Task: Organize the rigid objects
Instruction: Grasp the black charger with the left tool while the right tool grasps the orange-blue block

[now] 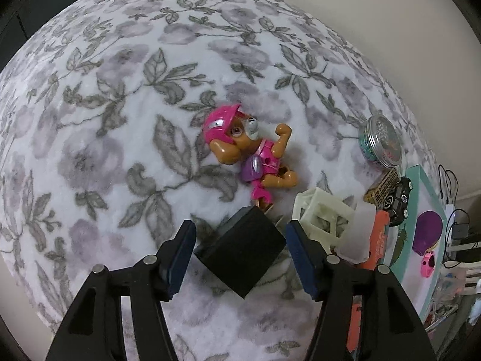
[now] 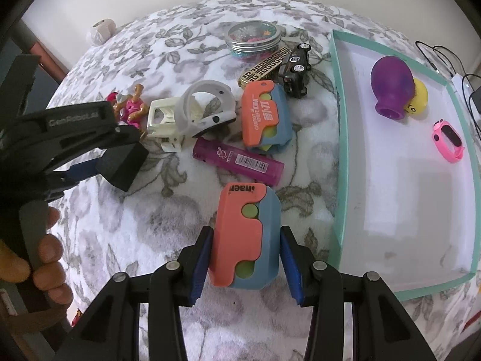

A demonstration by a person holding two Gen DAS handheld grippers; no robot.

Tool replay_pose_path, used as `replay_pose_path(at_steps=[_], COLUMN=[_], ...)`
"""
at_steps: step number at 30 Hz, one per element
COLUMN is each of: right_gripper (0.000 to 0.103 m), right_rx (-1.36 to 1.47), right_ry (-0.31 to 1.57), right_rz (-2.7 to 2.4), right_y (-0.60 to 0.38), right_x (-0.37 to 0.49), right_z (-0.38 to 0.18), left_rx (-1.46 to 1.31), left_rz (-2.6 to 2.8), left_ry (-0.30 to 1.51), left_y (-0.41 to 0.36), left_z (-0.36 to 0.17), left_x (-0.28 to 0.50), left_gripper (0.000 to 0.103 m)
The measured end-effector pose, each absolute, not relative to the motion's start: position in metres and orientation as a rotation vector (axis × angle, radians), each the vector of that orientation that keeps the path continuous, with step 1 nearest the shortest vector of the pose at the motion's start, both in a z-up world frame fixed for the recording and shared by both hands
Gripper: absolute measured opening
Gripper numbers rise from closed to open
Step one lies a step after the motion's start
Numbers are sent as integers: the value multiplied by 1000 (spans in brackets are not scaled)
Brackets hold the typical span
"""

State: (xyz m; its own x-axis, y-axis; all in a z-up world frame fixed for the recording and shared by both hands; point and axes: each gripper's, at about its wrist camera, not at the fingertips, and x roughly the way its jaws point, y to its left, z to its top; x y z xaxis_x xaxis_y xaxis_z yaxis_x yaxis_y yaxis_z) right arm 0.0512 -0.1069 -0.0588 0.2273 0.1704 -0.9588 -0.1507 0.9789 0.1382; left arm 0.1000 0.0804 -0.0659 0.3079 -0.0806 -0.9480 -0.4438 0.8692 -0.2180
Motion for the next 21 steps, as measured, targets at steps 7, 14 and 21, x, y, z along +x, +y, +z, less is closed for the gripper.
replay_pose_path(at_steps=[7, 14, 21], right_gripper=[47, 47, 47], right_rx=[28, 23, 22], right_ry=[1330, 1336, 1344], right_rz=[208, 207, 208], right_y=[-110, -110, -109], right_x=[52, 52, 53], right_z=[-63, -64, -66], left_rx=[-497, -471, -523], left_rz=[228, 216, 173], left_ry=[1244, 1275, 1322], left_y=[77, 72, 72], left_z=[-71, -72, -72], left_x=[98, 97, 90], left_gripper=[58, 28, 41])
